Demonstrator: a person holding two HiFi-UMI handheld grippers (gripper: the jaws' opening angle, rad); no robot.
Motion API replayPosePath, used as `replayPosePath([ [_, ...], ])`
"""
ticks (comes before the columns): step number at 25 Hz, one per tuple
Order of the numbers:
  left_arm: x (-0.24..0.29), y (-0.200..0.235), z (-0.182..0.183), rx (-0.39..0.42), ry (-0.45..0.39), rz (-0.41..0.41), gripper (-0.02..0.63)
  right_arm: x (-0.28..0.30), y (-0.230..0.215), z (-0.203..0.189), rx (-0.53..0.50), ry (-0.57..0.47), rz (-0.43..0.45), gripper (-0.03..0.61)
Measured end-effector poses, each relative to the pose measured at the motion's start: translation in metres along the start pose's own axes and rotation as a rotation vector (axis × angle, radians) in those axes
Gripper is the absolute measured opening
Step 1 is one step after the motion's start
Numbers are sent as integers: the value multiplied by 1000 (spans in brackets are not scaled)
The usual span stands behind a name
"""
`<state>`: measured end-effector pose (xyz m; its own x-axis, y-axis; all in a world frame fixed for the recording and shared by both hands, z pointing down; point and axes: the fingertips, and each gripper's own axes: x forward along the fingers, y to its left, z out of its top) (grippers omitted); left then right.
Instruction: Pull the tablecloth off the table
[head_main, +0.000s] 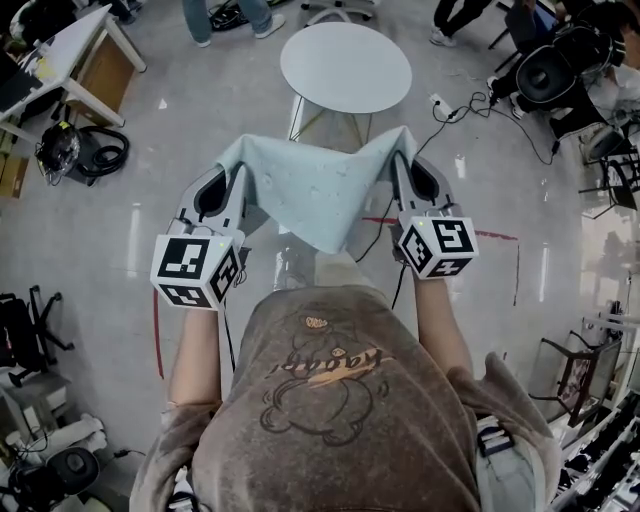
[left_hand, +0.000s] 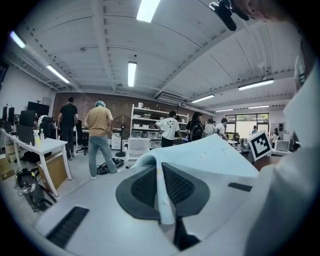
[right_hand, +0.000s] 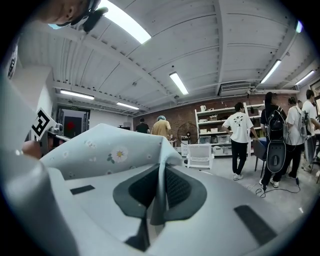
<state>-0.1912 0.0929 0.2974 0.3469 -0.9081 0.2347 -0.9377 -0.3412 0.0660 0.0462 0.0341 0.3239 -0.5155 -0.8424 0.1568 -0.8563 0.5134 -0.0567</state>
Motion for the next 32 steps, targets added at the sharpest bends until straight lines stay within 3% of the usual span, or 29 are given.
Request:
replayPosePath([
  [7,38,4,-11,-34,38,-40,32,19,-20,-4,-1,29,-24,18],
  [16,113,11,-6,-35,54,-66,31,49,-75,-23,52,78,-76,18],
  [26,173,19,-13,-41,79,-41,31,81,-113,-41,58,107,-77,18],
  [32,182,23,-19,-69,90,-21,31,90,-115,-37,58,95,-82,18],
])
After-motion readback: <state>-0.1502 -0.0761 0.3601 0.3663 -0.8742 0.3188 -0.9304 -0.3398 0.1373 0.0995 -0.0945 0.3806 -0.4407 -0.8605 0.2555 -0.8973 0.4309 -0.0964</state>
